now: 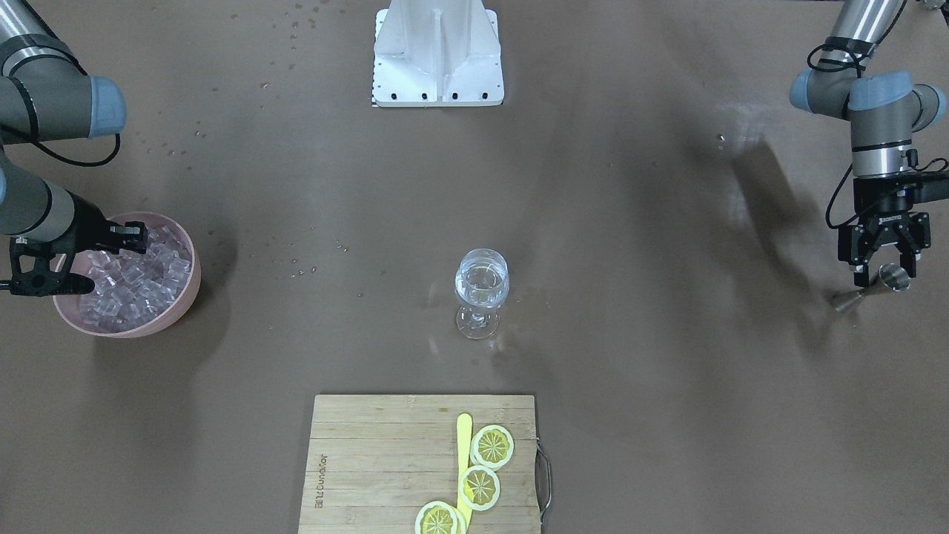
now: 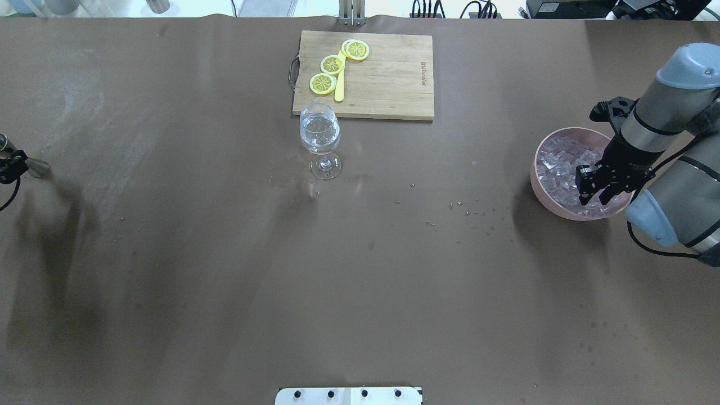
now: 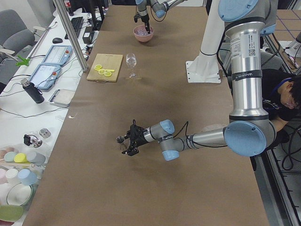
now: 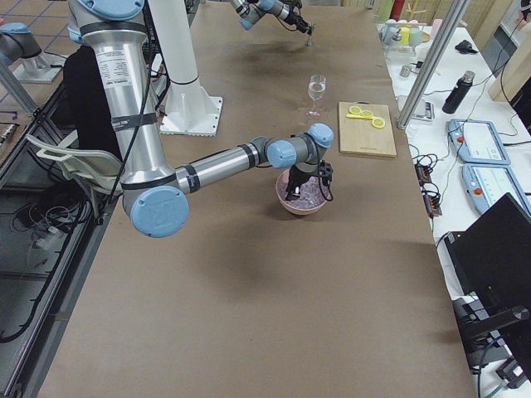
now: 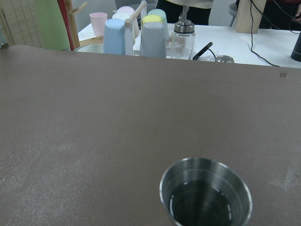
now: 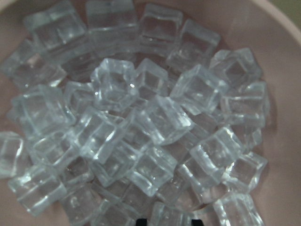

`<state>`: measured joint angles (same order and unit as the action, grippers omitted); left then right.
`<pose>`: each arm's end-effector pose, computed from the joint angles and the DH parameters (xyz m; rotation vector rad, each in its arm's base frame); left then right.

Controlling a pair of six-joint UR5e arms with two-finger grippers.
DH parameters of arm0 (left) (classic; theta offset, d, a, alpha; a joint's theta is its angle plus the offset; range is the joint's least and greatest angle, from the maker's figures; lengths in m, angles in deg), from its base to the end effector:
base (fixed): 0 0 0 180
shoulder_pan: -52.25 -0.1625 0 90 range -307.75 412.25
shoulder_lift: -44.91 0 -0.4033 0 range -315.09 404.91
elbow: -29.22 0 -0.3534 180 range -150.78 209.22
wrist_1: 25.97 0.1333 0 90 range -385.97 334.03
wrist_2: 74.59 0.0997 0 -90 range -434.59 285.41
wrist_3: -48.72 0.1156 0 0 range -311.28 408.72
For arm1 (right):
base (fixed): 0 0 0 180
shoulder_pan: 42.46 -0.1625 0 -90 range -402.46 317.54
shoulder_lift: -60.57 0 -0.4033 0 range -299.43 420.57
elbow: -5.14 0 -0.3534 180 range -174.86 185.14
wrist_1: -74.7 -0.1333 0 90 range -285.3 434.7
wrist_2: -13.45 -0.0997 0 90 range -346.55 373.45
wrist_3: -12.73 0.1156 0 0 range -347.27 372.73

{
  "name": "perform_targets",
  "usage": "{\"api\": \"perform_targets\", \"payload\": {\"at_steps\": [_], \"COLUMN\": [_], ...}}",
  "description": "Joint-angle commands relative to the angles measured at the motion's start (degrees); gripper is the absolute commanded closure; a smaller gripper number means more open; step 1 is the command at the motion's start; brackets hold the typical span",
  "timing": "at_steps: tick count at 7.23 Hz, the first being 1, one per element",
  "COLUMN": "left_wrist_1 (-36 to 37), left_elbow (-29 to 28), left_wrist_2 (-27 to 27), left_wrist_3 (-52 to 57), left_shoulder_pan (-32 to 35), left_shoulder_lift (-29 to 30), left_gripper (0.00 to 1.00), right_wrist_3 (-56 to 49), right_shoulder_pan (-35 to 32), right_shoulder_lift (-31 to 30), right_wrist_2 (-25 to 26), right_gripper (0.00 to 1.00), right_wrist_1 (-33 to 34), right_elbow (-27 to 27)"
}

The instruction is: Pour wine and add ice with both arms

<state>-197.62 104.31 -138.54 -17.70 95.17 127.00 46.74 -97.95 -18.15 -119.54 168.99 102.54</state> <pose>0.1754 -0.4145 0.6675 0.9089 0.6233 -0.5363 -0.2561 -0.4686 0.5019 -0.2224 -0.7515 -0.1025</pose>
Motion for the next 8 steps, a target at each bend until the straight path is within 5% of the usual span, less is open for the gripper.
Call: {"api": "perform_targets", "payload": {"at_steps": [1,4,8], "left_wrist_1": [0.0,0.1,0.3], "left_elbow": [-0.3,-2.9,-3.0], "left_wrist_2": [3.9,5.0,5.4], "left_wrist_3": [-1.4,-1.8,-1.9], "left_shoulder_pan": [-2.9,-3.7,-3.8], "left_shoulder_lift": [0.3,2.5,3.1], "left_gripper": [0.07,0.07,0.12], "right_wrist_3": [0.1,1.2,1.3], "right_shoulder_pan": [0.0,0.2,-1.2], "right_shoulder_lift": [-0.5,0.2,4.2], "right_wrist_2": [-0.1,-0.9,-3.6], "right_gripper": [0.78,1.0,1.0], "right_wrist_1": [-3.6,-9.3,-1.8], "right_elbow": [-1.4,-4.1,-1.5]}}
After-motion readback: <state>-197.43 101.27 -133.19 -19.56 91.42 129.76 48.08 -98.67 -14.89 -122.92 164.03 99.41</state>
